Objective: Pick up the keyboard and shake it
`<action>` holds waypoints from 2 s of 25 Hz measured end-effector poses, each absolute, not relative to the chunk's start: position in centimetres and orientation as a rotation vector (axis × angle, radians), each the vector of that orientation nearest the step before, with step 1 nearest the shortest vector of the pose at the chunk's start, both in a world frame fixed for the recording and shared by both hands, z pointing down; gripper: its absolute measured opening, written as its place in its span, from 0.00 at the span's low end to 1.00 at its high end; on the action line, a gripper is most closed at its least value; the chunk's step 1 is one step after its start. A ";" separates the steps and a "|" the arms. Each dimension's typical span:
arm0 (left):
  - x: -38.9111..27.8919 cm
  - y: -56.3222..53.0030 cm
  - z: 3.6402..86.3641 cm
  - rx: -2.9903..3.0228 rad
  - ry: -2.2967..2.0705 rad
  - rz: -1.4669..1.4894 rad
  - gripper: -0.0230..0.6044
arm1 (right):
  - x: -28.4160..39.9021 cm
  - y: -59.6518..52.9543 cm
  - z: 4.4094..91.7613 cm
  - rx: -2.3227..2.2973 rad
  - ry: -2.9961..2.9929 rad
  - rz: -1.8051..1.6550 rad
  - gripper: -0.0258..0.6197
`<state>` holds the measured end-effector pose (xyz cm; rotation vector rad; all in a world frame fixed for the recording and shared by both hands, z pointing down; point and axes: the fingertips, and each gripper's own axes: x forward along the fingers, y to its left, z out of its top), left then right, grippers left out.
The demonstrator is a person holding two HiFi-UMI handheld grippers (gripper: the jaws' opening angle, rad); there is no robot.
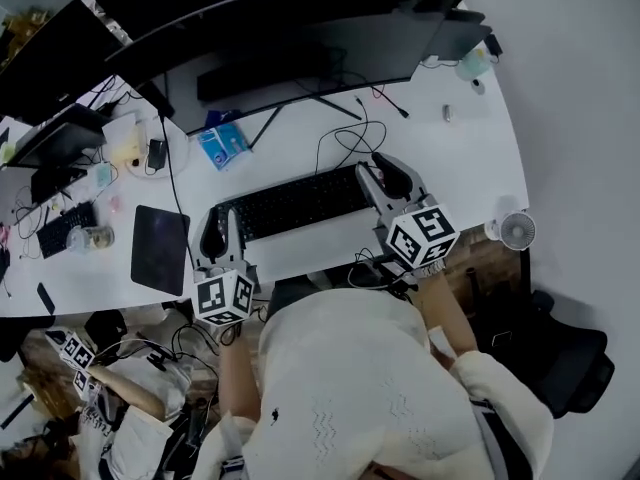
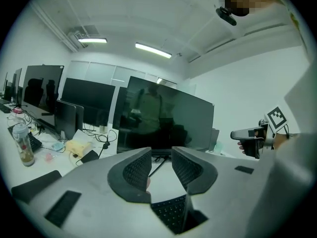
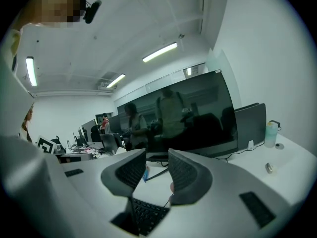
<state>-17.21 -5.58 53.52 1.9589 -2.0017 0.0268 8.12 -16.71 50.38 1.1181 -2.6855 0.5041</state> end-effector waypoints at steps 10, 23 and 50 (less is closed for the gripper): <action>-19.7 -5.5 59.4 1.932 -1.879 0.108 0.41 | 8.0 -17.6 55.7 1.071 -2.616 0.614 0.44; -20.9 -4.5 68.5 1.794 -1.738 0.223 0.47 | 9.0 -16.3 64.8 1.010 -2.441 0.797 0.52; -22.3 -3.4 79.5 1.530 -1.617 0.245 0.54 | 12.7 -18.0 77.5 1.069 -2.205 0.931 0.57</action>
